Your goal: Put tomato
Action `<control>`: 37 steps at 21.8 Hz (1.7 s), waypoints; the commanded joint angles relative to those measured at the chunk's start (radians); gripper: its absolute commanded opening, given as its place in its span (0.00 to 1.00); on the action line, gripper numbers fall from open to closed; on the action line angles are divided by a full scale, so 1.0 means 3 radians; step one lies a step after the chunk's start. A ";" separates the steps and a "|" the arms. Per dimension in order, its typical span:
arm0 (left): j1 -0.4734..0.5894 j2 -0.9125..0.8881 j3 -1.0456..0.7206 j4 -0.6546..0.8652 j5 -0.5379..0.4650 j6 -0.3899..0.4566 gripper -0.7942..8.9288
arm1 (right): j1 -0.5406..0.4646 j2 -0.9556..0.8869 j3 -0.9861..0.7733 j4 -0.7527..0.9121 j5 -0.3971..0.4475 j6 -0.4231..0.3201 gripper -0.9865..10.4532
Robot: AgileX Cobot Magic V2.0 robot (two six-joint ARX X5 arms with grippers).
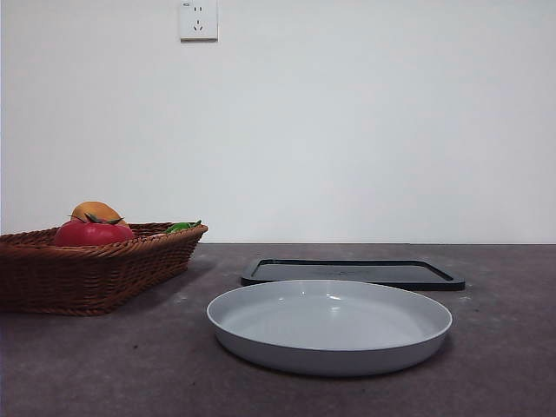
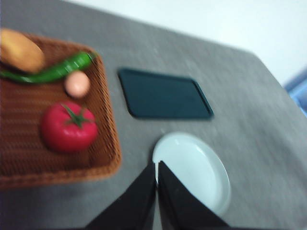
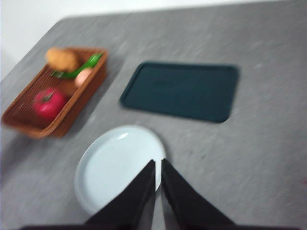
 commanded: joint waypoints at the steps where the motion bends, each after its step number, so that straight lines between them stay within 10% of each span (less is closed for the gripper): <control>1: -0.0069 0.0126 0.0187 -0.0197 0.0033 0.0299 0.09 | 0.0120 0.0159 0.0178 -0.0168 -0.0098 -0.0182 0.09; 15: -0.0462 0.0275 0.0362 -0.0819 0.0093 0.0596 0.09 | 0.0975 0.0451 0.0277 -0.0542 -0.0149 -0.0328 0.09; 21: -0.0462 0.0275 0.0362 -0.0815 0.0092 0.0595 0.32 | 0.0983 0.0451 0.0277 -0.0542 -0.0146 -0.0326 0.11; 28: -0.0462 0.0275 0.0362 -0.0811 0.0089 0.0595 0.52 | 0.0983 0.0451 0.0277 -0.0540 -0.0142 -0.0324 0.44; 37: -0.0462 0.0319 0.0362 -0.0627 -0.0107 0.0595 0.62 | 0.0983 0.0454 0.0277 -0.0506 -0.0136 -0.0312 0.49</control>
